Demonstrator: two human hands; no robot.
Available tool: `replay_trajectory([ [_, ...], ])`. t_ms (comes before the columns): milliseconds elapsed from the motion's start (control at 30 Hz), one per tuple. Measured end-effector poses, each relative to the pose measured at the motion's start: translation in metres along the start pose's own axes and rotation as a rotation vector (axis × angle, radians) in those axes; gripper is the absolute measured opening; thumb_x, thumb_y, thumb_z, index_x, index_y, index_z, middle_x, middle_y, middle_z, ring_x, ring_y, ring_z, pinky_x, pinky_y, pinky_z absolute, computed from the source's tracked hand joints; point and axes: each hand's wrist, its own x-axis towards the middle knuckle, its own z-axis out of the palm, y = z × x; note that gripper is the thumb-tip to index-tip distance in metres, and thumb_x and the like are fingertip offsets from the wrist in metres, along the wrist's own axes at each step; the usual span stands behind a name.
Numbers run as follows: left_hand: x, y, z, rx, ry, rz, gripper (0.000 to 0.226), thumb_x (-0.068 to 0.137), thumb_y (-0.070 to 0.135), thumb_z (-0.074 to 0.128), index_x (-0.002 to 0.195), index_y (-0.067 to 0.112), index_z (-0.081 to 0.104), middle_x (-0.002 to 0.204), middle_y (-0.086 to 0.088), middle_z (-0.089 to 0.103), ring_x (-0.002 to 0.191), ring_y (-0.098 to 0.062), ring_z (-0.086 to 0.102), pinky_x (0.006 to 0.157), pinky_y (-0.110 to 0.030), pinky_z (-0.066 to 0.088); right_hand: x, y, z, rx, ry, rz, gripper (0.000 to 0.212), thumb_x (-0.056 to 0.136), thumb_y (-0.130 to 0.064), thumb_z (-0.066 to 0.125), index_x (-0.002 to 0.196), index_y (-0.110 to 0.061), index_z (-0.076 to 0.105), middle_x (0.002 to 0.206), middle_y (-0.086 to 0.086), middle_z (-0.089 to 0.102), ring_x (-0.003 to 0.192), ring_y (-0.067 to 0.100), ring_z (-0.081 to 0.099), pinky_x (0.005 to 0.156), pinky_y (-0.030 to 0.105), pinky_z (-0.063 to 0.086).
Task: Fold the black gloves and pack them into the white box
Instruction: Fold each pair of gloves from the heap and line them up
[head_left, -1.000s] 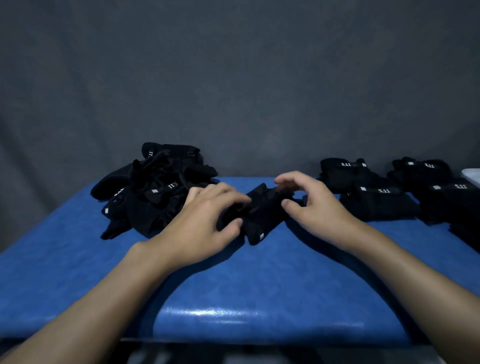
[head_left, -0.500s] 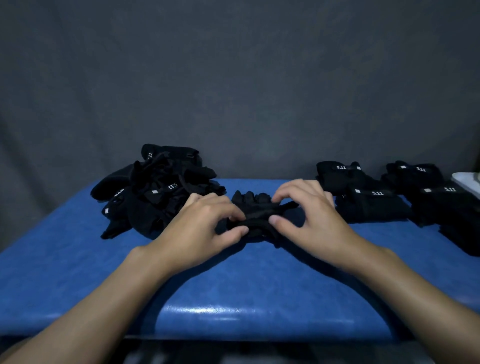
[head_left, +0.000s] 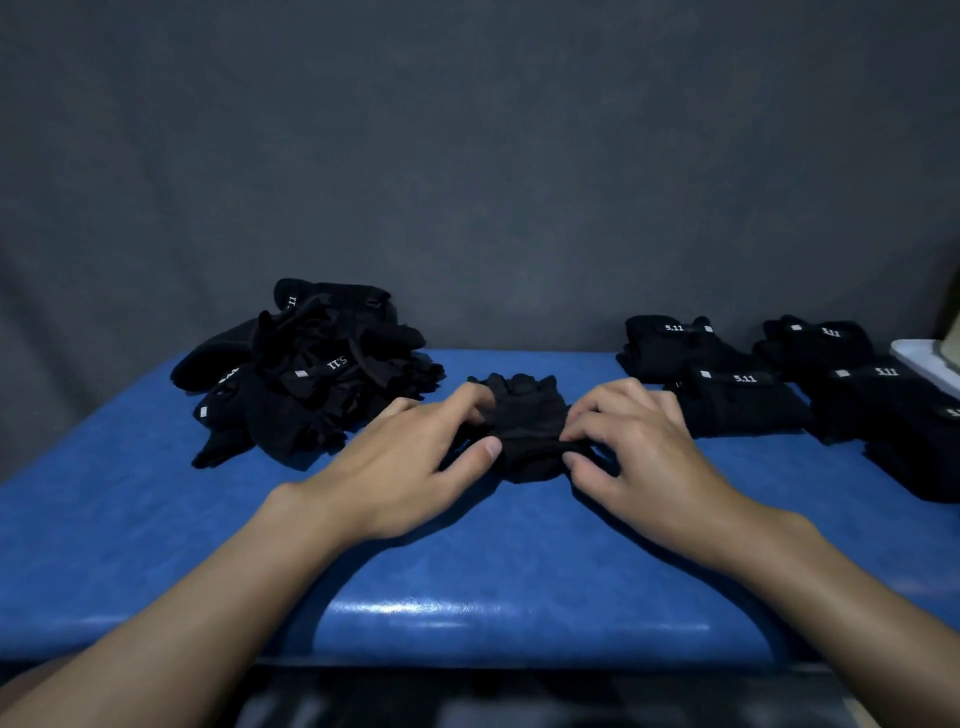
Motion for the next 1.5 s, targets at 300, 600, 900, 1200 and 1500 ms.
replay_trajectory([
  [300,0.013,0.011,0.009,0.107,0.071,-0.055,0.056,0.094,0.061,0.009,0.080,0.028,0.052,0.083,0.012,0.052,0.083,-0.007,0.050,0.091,-0.036,0.038,-0.014,0.003,-0.011,-0.006,-0.060,-0.057,0.013,0.079,-0.040,0.055,0.077,-0.029,0.060,0.089,-0.020,0.054,0.108,0.003,0.045,0.099,0.024,0.024],
  [600,0.020,0.015,0.018,-0.060,0.131,-0.073,0.059,0.087,0.066,0.033,0.121,0.025,0.058,0.117,0.012,0.052,0.111,-0.011,0.049,0.101,-0.035,0.040,0.007,-0.004,-0.014,0.149,0.094,-0.012,0.021,0.086,-0.035,0.059,0.105,-0.028,0.063,0.098,-0.021,0.061,0.099,-0.001,0.054,0.092,0.027,0.037],
  [900,0.020,0.008,0.014,0.100,-0.160,-0.117,0.087,0.080,0.080,0.030,0.152,0.031,0.025,0.160,0.010,0.026,0.145,-0.004,0.022,0.122,-0.037,0.012,0.028,0.029,-0.006,0.280,-0.442,0.206,0.090,0.066,-0.077,0.062,0.145,-0.042,0.037,0.142,-0.022,0.048,0.132,-0.001,0.044,0.113,0.033,0.036],
  [1200,0.019,0.007,0.001,0.236,-0.243,-0.134,0.087,0.081,0.083,0.033,0.153,0.034,0.024,0.158,0.016,0.024,0.144,-0.002,0.020,0.119,-0.038,0.011,0.033,0.024,-0.009,0.307,-0.434,0.165,0.072,0.077,-0.047,0.076,0.140,-0.043,0.042,0.138,-0.022,0.045,0.131,-0.006,0.037,0.111,0.019,0.029],
  [1500,0.020,-0.003,-0.006,0.055,-0.122,-0.112,0.089,0.070,0.085,0.032,0.143,0.036,0.043,0.141,0.018,0.036,0.134,-0.010,0.036,0.117,-0.035,0.025,0.036,0.019,0.003,0.489,-0.262,0.191,0.059,0.079,-0.046,0.075,0.132,-0.033,0.054,0.130,-0.023,0.057,0.123,-0.009,0.048,0.108,0.021,0.037],
])
